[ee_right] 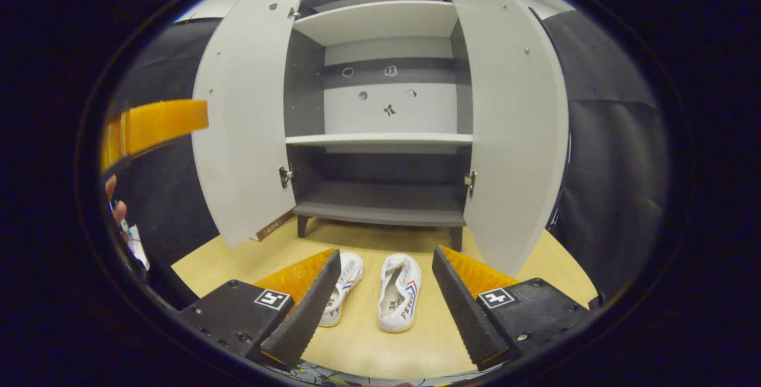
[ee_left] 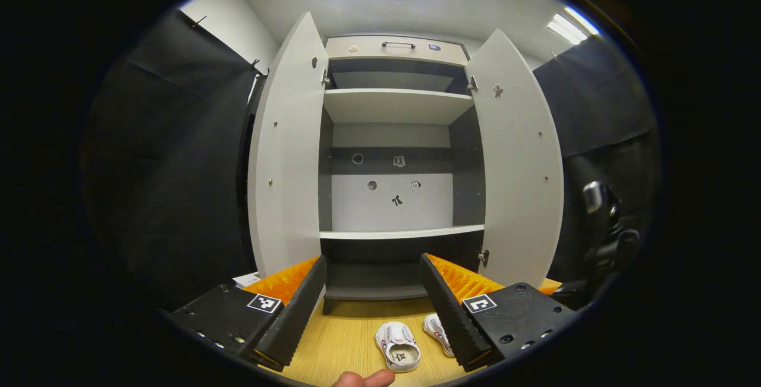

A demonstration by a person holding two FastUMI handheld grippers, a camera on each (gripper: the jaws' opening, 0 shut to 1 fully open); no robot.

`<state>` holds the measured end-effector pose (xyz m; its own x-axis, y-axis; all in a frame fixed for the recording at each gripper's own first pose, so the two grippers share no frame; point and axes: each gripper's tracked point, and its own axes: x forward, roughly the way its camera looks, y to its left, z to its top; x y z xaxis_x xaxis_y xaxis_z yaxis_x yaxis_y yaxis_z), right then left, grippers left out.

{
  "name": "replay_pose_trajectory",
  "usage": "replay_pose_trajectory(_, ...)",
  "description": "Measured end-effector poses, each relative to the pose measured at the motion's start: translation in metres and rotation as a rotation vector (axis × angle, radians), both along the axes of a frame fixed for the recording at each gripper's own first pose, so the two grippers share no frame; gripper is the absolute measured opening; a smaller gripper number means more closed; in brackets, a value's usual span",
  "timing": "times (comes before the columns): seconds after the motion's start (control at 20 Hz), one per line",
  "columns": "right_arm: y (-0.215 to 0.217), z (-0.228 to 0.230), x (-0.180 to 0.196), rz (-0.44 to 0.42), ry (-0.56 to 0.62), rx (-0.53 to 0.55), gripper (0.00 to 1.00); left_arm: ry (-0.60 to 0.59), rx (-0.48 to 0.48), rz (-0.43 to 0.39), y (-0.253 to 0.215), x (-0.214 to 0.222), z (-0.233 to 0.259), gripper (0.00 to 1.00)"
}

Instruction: Grab one shoe with the right hand and put it into the shoe cabinet, grab the other shoe with the left hand and put it into the shoe cabinet; then close the right door with the right hand and the left door with the left hand.

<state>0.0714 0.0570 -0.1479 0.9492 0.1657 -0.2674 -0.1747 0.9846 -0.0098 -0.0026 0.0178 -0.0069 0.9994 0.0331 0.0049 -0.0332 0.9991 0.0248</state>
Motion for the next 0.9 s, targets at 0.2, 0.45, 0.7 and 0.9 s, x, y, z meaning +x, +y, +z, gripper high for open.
replay_pose_trajectory(0.2, 0.01, -0.053, 0.025, 0.016, 0.108, 0.018, 0.89, 0.005, 0.003, 0.006, 0.008, 0.0, -0.005, 0.95)
replay_pose_trajectory(0.45, 0.004, -0.112, 0.054, -0.01, 0.252, 0.011, 0.63, 0.006, 0.023, 0.023, 0.021, 0.001, -0.01, 0.95)
replay_pose_trajectory(0.7, 0.007, -0.141, 0.079, 0.001, 0.324, 0.009, 0.6, 0.03, 0.005, 0.031, 0.028, 0.006, -0.02, 0.95)
replay_pose_trajectory(0.9, 0.007, -0.162, 0.102, -0.023, 0.363, 0.005, 0.53, 0.05, 0.005, 0.042, 0.035, 0.007, -0.026, 0.95)
